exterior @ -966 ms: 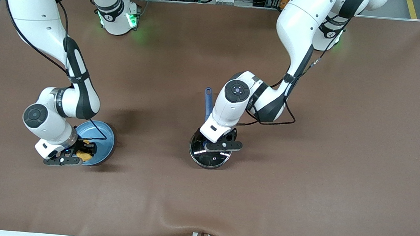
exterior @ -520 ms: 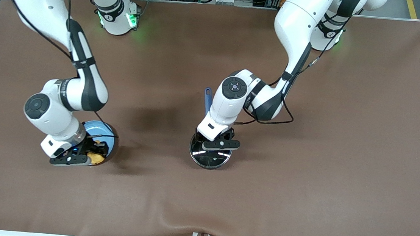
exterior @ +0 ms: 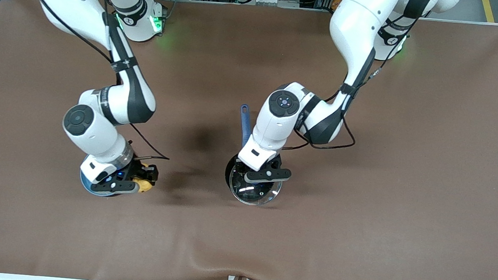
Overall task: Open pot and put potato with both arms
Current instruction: 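Lift the lid aside with the left gripper while the right gripper carries the potato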
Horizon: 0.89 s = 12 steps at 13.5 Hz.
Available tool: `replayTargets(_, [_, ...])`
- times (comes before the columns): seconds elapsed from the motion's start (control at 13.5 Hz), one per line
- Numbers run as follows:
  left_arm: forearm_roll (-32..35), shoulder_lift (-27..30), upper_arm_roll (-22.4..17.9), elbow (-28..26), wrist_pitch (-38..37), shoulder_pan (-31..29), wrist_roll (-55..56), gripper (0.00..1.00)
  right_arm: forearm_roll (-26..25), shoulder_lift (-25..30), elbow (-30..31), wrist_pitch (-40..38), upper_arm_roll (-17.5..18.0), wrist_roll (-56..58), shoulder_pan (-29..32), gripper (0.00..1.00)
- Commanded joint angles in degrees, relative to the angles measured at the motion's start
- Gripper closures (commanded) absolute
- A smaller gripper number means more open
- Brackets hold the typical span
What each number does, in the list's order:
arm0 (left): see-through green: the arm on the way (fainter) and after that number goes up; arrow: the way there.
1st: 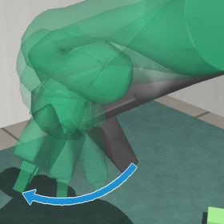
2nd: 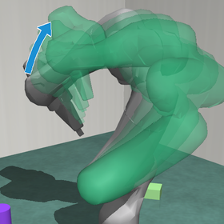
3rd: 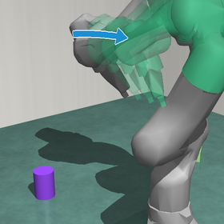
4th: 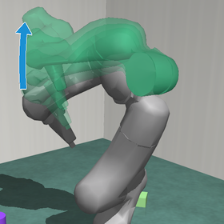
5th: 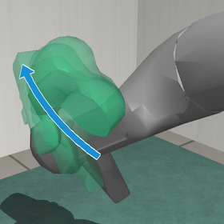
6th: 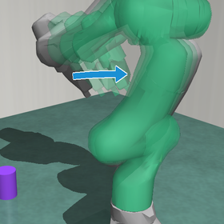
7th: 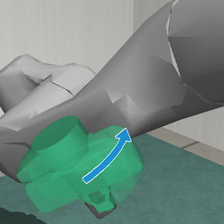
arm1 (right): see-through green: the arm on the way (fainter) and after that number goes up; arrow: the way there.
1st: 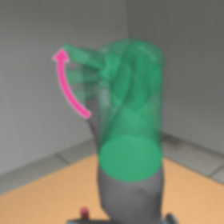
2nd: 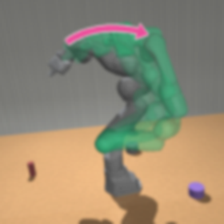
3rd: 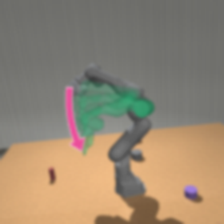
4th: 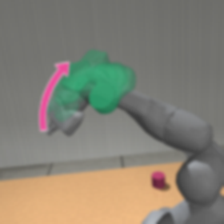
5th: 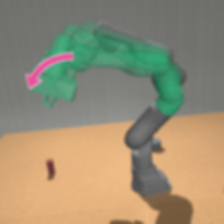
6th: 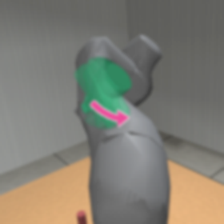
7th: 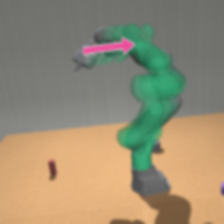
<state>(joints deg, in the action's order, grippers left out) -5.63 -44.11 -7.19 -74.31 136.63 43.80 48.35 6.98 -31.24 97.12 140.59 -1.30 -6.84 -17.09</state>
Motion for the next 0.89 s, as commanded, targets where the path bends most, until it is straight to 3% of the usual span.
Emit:
replayTargets(0.0, [-1.3,7.3,0.2,-1.5,-4.7,-3.1,-1.1,0.72,1.3,2.1,0.5,-1.7,1.3,-1.8,-0.1,1.00])
replayTargets(0.22, [-2.2,13.8,0.3,-5.9,-8.6,-6.8,-4.4,0.72,1.3,2.1,-0.3,-2.5,3.4,-5.0,-0.2,1.00])
replayTargets(0.45, [-3.9,22.0,1.0,-16.6,-8.6,-11.3,-13.5,0.72,1.3,2.0,-2.5,-2.4,7.3,-11.9,-0.7,1.00])
replayTargets(0.59, [-6.3,27.3,1.0,-23.2,-8.6,-15.3,-21.8,0.72,1.2,1.4,-4.8,-2.3,8.3,-18.4,-4.2,1.00])
replayTargets(0.82, [-6.9,28.6,1.0,-27.8,-8.6,-19.5,-30.0,0.71,0.6,-2.4,-10.2,-2.1,8.2,-22.7,-10.0,1.00])
